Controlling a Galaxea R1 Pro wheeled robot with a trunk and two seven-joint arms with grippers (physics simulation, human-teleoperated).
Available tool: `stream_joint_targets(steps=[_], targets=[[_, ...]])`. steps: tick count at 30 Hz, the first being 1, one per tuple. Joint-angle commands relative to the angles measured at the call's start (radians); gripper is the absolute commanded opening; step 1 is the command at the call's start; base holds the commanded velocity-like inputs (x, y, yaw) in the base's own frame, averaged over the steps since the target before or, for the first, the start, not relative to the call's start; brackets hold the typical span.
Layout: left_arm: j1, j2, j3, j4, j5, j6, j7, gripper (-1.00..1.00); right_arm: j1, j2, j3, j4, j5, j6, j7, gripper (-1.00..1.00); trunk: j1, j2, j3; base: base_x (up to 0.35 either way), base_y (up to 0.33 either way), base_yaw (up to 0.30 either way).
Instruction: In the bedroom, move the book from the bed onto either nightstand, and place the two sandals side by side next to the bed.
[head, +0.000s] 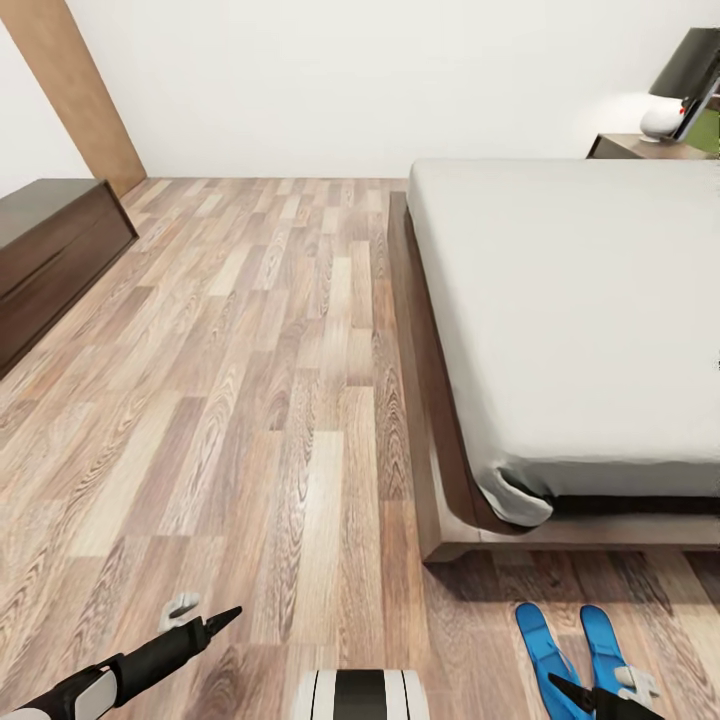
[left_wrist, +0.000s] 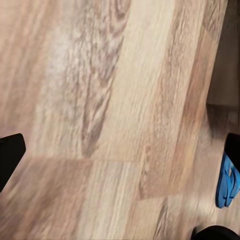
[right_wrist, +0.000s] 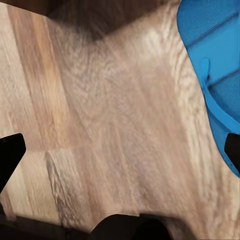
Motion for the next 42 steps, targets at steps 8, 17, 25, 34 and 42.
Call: stream_joint_targets(steps=[8,17,25,34,42], targets=[[0.000,0.000,-0.008,0.000,0.010,0.006,-0.002,1.00,0.000,0.001,0.000,0.023,-0.009,-0.049,0.003,1.00,-0.004,0.002,0.030,0.000,0.000,0.000],[0.000,-0.015,-0.009,0.002,0.010,0.005,0.001,1.00,0.000,0.008,0.000,0.029,-0.009,-0.053,0.003,1.00,-0.008,0.004,0.065,0.000,0.000,0.000],[0.001,-0.043,-0.009,0.025,0.010,-0.020,0.030,1.00,0.000,0.012,0.000,0.030,-0.006,-0.057,0.002,1.00,-0.011,0.006,0.096,0.000,0.000,0.000],[0.000,-0.059,-0.009,0.027,0.010,-0.027,0.046,1.00,0.000,0.012,0.000,0.032,-0.004,-0.062,0.002,1.00,-0.015,0.008,0.131,0.000,0.000,0.000],[0.001,-0.060,-0.012,0.027,0.010,-0.027,0.047,1.00,0.000,0.012,0.000,0.032,-0.003,-0.062,0.002,1.00,-0.019,0.010,0.162,0.000,0.000,0.000]])
